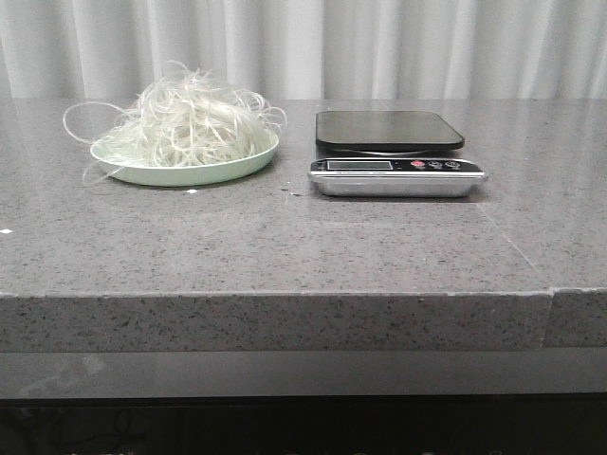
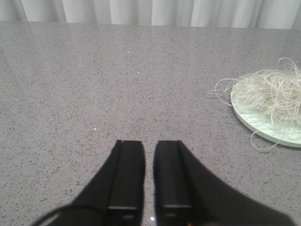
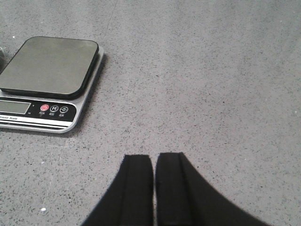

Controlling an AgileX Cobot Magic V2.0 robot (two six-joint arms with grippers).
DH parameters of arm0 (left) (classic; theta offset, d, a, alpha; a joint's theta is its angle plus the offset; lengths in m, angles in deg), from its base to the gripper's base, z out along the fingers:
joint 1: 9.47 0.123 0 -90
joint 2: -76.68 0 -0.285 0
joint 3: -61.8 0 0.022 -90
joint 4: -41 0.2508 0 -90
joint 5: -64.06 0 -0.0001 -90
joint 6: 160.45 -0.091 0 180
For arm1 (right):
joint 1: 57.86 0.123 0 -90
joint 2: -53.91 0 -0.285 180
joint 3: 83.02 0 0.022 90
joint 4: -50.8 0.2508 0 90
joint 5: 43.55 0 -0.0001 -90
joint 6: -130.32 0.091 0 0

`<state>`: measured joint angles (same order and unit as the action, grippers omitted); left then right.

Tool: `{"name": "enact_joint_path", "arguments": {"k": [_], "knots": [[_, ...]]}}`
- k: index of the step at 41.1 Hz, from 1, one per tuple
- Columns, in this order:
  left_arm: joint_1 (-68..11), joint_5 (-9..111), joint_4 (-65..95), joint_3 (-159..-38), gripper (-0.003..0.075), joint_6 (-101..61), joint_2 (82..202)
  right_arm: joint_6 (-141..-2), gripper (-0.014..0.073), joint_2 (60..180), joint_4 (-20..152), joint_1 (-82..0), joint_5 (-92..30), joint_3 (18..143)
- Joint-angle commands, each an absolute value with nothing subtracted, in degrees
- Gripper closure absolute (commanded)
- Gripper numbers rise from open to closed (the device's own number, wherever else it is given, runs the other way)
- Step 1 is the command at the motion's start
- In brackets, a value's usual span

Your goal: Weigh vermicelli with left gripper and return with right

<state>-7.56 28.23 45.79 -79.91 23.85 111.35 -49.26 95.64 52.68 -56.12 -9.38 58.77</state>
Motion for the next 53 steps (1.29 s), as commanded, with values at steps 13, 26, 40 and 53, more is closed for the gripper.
{"name": "enact_joint_path", "arguments": {"k": [13,26,40,53], "knots": [[-11.6,32.9,45.9,-81.5,0.0136,23.6,112.0,-49.7,0.0057,96.2,52.6,-56.3,-12.3,60.7],[-21.1,33.8,45.9,-86.7,0.0136,22.0,120.9,-49.7,0.0057,96.2,52.6,-56.3,-12.4,60.7],[-28.5,43.1,45.9,-93.5,0.0136,22.0,138.2,-49.7,0.0057,96.2,52.6,-56.3,-12.4,60.7],[-30.7,45.5,45.5,-104.1,0.0136,22.0,156.9,-49.7,0.0057,96.2,52.6,-56.3,-12.4,60.7]]}}
